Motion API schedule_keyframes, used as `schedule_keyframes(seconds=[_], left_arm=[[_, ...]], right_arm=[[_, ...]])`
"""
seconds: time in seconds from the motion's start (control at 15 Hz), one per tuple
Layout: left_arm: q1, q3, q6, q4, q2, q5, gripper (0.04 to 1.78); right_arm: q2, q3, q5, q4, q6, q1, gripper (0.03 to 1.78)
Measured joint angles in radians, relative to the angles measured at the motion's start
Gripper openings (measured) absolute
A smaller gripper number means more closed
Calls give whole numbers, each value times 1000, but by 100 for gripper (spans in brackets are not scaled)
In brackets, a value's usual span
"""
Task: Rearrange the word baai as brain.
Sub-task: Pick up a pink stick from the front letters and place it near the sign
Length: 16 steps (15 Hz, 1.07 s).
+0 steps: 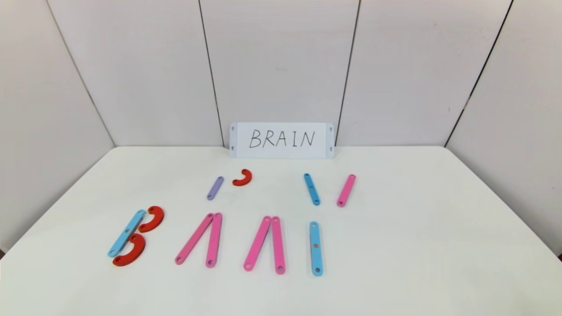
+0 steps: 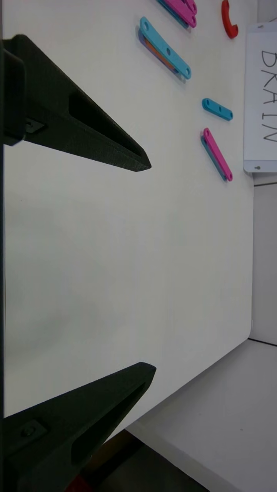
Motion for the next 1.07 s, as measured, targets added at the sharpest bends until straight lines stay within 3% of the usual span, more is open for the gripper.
schedule_keyframes(seconds=[0.2,0.53,0.8,1.07], left_arm=[[0,-65,-4,51,7,-4,172],[-1,-218,-3,74,126,-4,172],[-2,-385,1,72,333,-13,172],[-2,-578,12,73,607,-39,172]], right_arm=[[1,-29,3,19,-3,0,174],[94,-209,13,58,-3,0,174],[300,-371,18,54,-10,0,174],[599,-546,26,45,-12,-1,174]])
